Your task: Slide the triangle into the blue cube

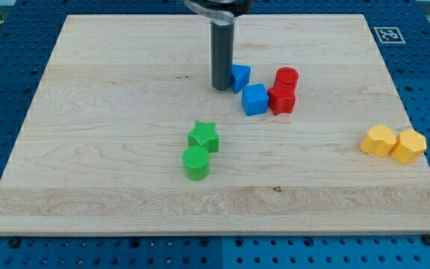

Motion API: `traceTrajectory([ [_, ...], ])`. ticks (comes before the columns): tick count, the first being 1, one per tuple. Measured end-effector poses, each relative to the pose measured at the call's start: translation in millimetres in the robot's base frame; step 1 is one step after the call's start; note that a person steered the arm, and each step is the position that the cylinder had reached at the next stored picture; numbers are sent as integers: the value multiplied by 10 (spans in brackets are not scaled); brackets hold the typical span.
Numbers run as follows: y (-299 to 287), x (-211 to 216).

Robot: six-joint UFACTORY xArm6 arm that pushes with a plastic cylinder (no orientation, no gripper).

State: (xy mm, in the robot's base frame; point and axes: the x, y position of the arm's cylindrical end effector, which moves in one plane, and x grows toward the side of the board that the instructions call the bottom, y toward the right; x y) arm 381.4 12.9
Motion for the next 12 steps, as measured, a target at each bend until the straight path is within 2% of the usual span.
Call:
traceTrajectory([
  [2,144,0],
  [4,94,-483],
  [6,280,-165],
  [7,280,-165],
  [8,-230,-21],
  [9,-257,150],
  [10,55,344],
  [12,58,396],
])
